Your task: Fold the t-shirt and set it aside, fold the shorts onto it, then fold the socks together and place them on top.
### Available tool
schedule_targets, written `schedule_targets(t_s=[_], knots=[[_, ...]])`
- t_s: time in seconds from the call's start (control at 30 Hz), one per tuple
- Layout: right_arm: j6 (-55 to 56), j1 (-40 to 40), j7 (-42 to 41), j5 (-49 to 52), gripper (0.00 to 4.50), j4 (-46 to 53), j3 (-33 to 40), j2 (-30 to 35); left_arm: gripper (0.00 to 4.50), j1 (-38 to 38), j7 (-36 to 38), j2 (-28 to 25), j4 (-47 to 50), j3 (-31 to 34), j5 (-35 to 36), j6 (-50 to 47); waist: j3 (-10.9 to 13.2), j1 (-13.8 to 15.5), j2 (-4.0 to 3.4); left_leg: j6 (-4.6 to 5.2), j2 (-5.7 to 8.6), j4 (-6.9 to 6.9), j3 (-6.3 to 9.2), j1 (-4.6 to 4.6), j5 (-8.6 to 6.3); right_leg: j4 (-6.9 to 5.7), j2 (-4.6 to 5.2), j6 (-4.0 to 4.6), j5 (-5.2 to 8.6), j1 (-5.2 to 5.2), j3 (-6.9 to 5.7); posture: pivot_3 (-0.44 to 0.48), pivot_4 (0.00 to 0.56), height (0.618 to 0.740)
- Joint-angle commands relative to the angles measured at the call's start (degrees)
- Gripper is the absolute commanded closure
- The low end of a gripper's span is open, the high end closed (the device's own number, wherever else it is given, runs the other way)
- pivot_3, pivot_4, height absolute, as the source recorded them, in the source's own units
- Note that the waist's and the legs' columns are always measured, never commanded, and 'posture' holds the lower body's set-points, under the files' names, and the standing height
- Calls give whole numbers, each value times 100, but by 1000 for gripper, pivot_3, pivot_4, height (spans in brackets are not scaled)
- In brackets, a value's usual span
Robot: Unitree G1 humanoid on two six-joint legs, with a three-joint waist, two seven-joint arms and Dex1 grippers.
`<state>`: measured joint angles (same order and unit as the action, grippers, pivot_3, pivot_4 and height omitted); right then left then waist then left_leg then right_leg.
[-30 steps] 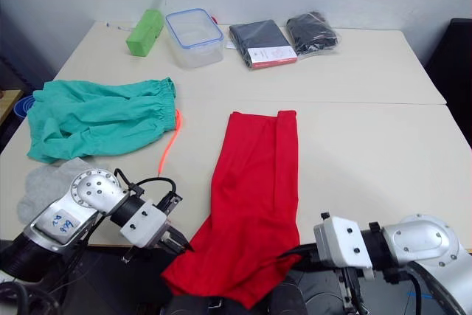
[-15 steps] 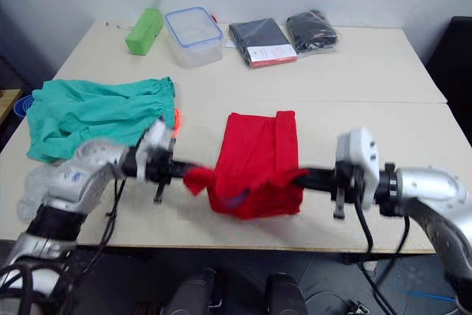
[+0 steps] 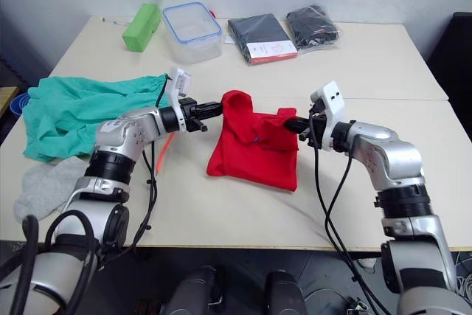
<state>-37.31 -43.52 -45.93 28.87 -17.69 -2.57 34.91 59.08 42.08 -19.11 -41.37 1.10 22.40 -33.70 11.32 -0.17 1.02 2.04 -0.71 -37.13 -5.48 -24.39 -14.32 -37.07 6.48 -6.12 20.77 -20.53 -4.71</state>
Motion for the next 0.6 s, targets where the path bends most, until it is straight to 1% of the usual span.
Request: schedule_targets(t_s=[0.03,0.13,0.27,0.33,0.37,0.4,0.43,0.53,0.57,0.6], knots=[[-24,-424,129,-251,4500,-625,152,-111,4462,161,-10,84,-321,-82,-321,265,0,-5,0,0,0,0,-3,0,0,-1,0,-1,-1,-2,3,0,150,740],[-12,-710,287,-422,4500,-1207,294,-239,4462,180,5,162,-533,-59,-458,329,0,-8,0,-3,0,4,-4,0,1,-8,0,-1,-1,-9,4,0,150,740],[-206,-1024,329,-416,4500,-1745,511,-367,4462,314,-180,277,-972,75,-560,282,0,-9,0,-5,-1,6,-6,-1,3,-11,-1,0,-1,-14,6,0,150,740],[-294,-1152,485,-481,4009,-1958,609,-429,4500,395,-311,322,-1216,103,-653,299,0,-12,0,-5,-1,5,-8,-1,3,-14,-1,0,-1,-14,8,0,150,740],[-313,-1198,540,-502,3813,-2025,646,-447,4281,455,-389,338,-1357,175,-643,249,0,-14,0,-5,-1,4,-8,-1,3,-16,-1,-1,-1,-14,7,0,150,740],[-327,-1231,571,-520,3465,-2070,674,-460,4021,503,-441,349,-1466,231,-634,215,0,-14,0,-5,-1,4,-9,-1,3,-18,0,-1,-1,-15,9,0,150,740],[-358,-1229,565,-521,3167,-2024,698,-445,3855,544,-418,334,-1513,296,-601,203,0,-14,0,-5,-1,2,-9,-1,3,-22,0,0,-1,-16,9,0,150,740],[-531,-1159,553,-479,2111,-1734,826,-345,2906,596,-268,196,-1471,373,-605,116,0,-20,0,-5,-1,5,-11,-1,3,-25,1,-1,-1,-21,11,0,150,740],[-573,-1115,549,-468,1851,-1605,861,-303,2683,594,-230,139,-1426,382,-614,67,0,-22,0,-6,-1,6,-15,-2,3,-28,1,0,-1,-26,13,0,150,740],[-596,-1041,531,-467,1457,-1419,887,-244,2318,584,-179,64,-1348,393,-607,-10,0,-22,0,-6,-1,6,-20,-3,3,-33,1,-1,-1,-31,17,0,150,740]])
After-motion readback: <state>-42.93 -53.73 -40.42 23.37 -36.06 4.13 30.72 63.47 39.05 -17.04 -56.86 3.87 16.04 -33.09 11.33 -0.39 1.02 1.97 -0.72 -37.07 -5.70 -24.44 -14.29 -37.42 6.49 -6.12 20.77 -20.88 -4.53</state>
